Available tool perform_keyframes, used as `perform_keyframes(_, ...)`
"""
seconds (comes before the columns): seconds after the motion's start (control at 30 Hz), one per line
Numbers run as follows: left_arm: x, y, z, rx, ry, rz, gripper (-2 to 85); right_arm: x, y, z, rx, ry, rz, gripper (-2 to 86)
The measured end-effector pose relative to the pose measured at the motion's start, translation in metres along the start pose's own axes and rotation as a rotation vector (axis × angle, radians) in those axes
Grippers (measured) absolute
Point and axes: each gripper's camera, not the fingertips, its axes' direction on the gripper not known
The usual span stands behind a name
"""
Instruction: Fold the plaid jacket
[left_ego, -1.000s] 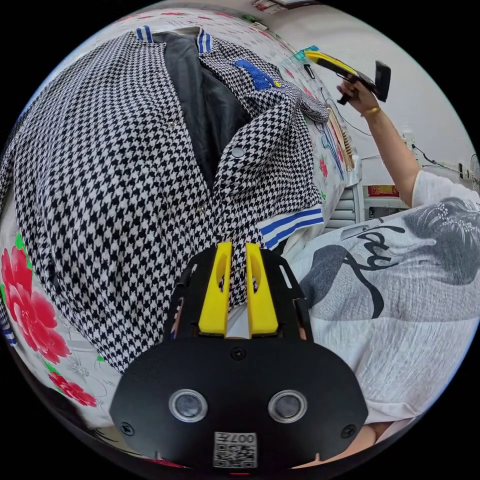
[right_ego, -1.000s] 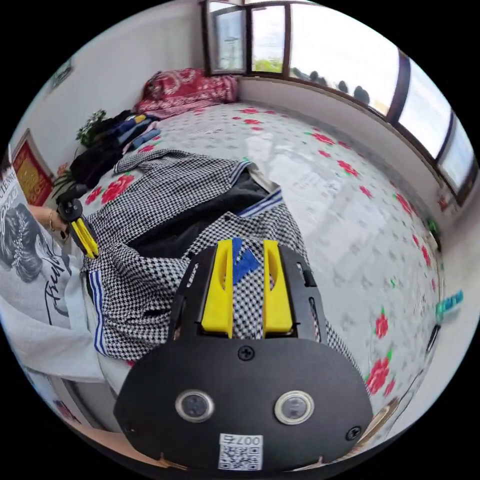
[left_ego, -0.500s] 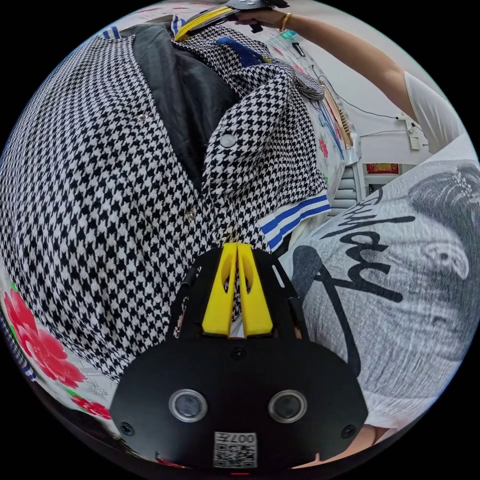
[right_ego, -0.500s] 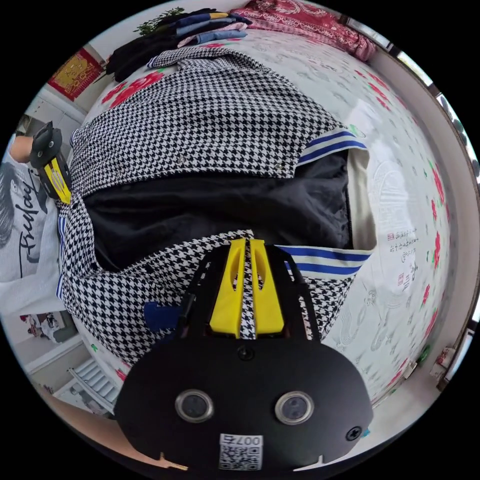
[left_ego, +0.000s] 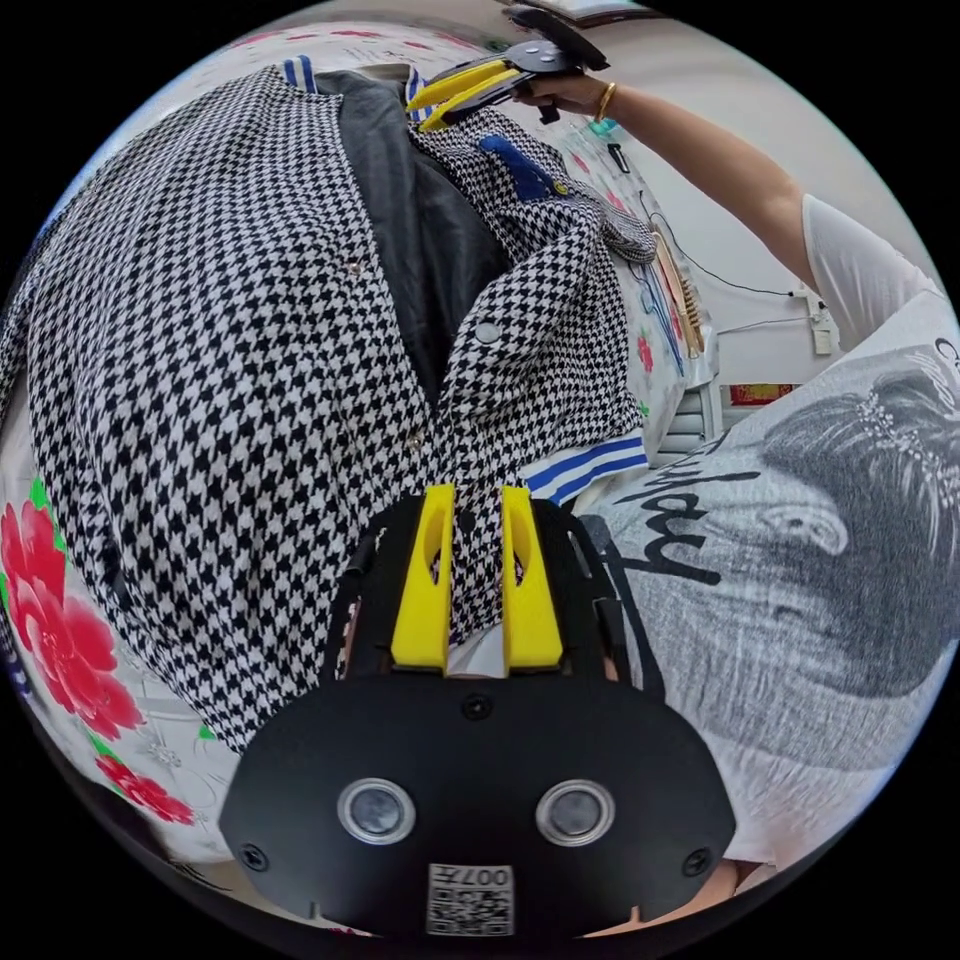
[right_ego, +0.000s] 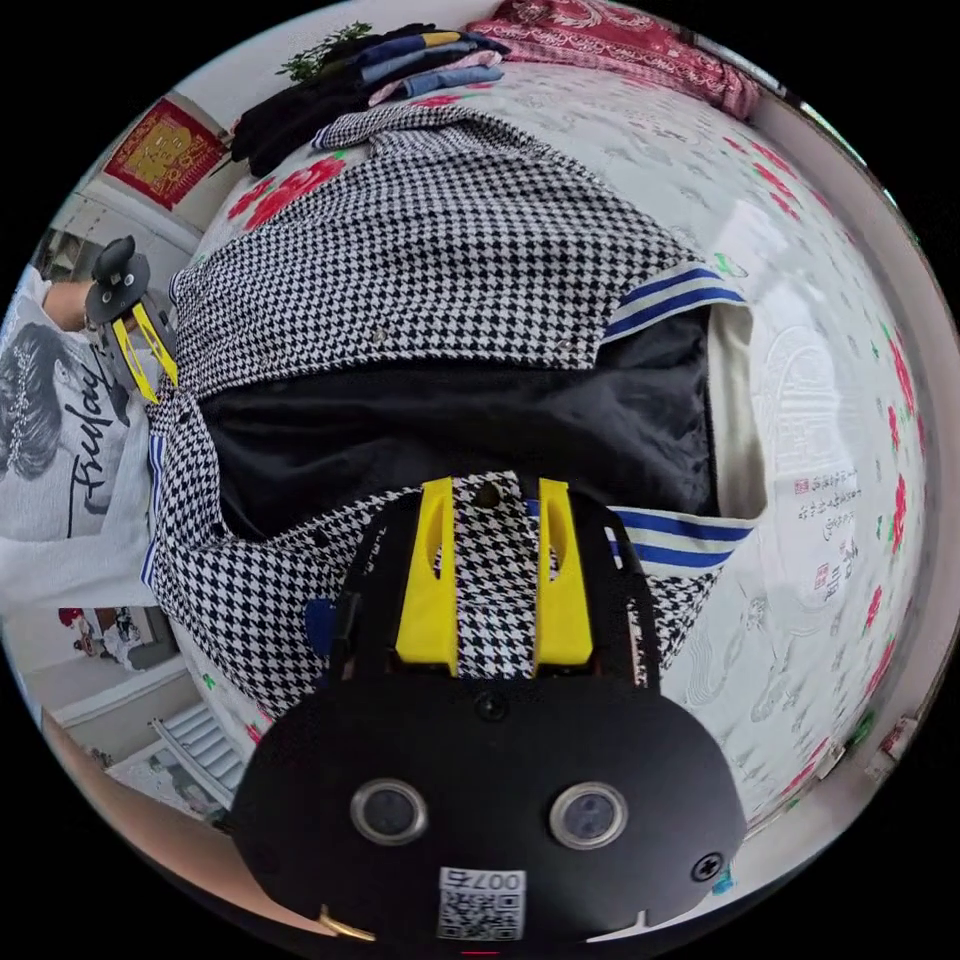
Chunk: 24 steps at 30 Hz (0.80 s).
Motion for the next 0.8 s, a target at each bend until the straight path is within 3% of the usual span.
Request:
perform_keyframes(0.03,-0.001,-0.001,0.001,0.002,0.010,-0.001,7.9,0.001,-0.002,0.013,-0.067,-0.036,-0.016,6.7)
perform_keyframes(0.27,0.000,-0.010,0.016,-0.037,0.017,0.024,3.8,0.003,0.018,-0.002,-0.053,0.054,-0.043,1.1)
perform_keyframes(0.5,0.027,-0.008,0.019,-0.067,-0.060,0.114,-0.9,0.016,0.069,-0.071,0.253,0.137,0.113,-0.1)
perform_keyframes(0.6,0.040,0.007,-0.006,0.031,0.050,0.116,-0.9,0.033,0.086,-0.101,0.413,0.153,0.212,-0.1)
perform_keyframes(0.7,0.051,0.022,-0.024,0.070,0.031,0.100,-0.9,0.056,0.090,-0.112,0.558,0.164,0.309,0.0)
perform_keyframes(0.8,0.048,0.028,-0.023,0.086,0.010,0.047,-0.5,0.078,0.080,-0.096,0.536,0.094,0.310,0.5)
